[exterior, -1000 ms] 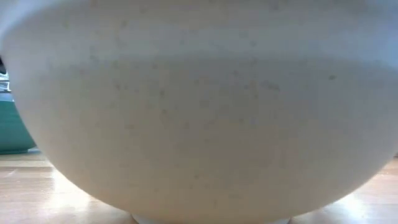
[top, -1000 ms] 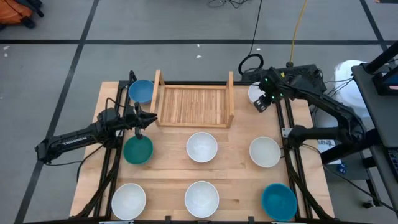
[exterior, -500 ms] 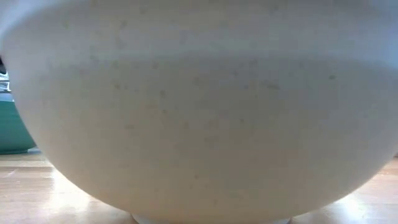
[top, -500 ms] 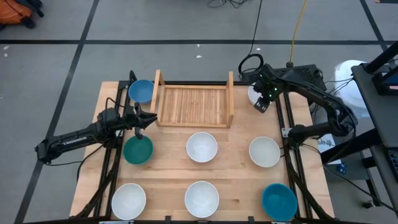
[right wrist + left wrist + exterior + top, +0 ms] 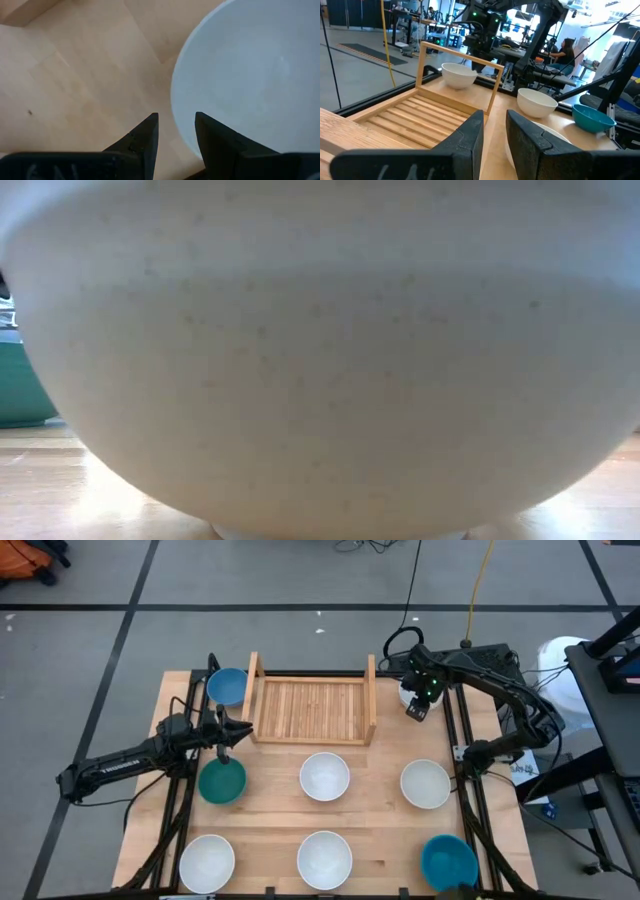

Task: Place and stack bowls onto a shelf
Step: Put the white bowl on the shelf

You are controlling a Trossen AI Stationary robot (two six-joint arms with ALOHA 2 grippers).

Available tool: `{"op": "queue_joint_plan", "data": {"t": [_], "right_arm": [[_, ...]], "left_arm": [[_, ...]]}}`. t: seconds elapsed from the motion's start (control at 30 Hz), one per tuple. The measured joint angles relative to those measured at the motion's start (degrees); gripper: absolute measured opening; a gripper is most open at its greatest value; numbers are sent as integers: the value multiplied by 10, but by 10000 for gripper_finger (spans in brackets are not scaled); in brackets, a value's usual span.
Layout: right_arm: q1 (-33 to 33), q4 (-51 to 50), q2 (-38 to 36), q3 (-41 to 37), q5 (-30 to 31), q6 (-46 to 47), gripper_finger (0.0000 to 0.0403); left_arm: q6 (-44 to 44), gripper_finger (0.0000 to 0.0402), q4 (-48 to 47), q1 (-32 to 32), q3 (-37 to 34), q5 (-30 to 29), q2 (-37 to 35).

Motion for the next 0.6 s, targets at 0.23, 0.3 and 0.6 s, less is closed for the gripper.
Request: {"op": "queue_joint_plan", "data": {"t": [0.23,0.3,0.6], "right_arm": [[-7,4,27,0,-1,-4,123],[-7,5,35,0,0,-10,123],[-7,50,62,-6,18,-15,123]], "left_arm": [[-1,88,0,0,0,0,0],[-1,88,0,0,0,0,0],[-1,88,0,0,0,0,0]]}}
